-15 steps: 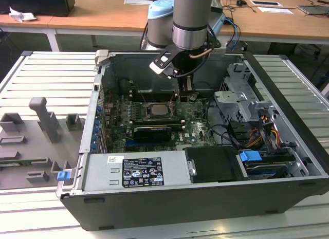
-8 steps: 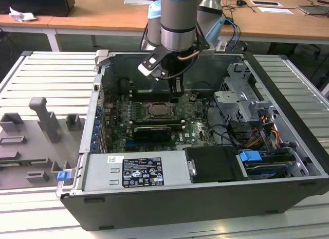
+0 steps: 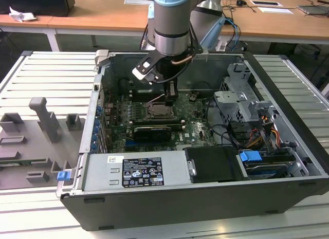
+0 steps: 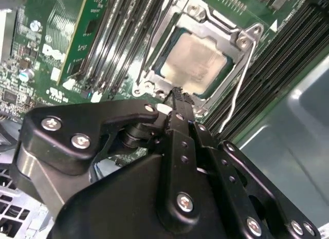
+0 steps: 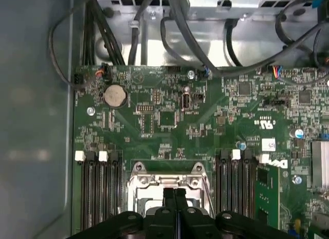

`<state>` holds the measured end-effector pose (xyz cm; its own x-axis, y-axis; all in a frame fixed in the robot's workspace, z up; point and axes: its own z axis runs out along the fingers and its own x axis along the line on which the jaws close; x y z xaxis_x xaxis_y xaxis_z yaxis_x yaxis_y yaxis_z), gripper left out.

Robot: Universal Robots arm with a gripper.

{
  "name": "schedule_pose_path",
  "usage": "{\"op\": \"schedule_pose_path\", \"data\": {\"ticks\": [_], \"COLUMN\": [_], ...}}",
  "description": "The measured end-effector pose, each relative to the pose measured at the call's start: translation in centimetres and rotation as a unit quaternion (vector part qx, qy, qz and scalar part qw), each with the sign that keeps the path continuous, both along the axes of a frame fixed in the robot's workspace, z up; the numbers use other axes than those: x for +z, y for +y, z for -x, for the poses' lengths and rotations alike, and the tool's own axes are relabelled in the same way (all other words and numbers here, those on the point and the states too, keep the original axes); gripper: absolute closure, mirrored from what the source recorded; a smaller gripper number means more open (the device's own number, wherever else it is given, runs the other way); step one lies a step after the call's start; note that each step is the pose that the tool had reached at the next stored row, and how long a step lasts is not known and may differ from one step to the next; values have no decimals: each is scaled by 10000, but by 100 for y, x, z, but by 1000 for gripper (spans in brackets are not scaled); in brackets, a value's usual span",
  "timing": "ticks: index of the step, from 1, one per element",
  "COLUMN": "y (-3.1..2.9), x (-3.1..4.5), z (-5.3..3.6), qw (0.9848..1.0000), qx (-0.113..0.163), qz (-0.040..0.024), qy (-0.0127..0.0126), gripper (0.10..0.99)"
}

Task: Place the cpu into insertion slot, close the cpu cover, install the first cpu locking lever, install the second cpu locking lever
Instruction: 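Close the cpu cover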

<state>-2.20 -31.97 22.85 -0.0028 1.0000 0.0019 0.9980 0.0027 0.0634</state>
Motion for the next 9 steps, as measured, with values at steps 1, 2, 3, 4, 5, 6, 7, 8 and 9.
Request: {"op": "schedule_pose_path", "data": {"ticks": [1,2,3,4,5,6,7,8,9], "y": [1,1,1,1,1,2,1,2,2], "x": [-1,-2,-2,-2,-2,-2,-2,-2,-2], "z": [32,65,90,110,132,154,163,168,176], "qw": [10000,10000,10000,10000,10000,10000,10000,10000,10000], "qx": [1,1,0,1,1,1,1,1,1], "qz": [0,-1,0,0,0,0,0,0,0], "qy": [0,0,0,0,0,0,0,0,0], "gripper": [980,980,980,980,980,980,980,980,980]}}
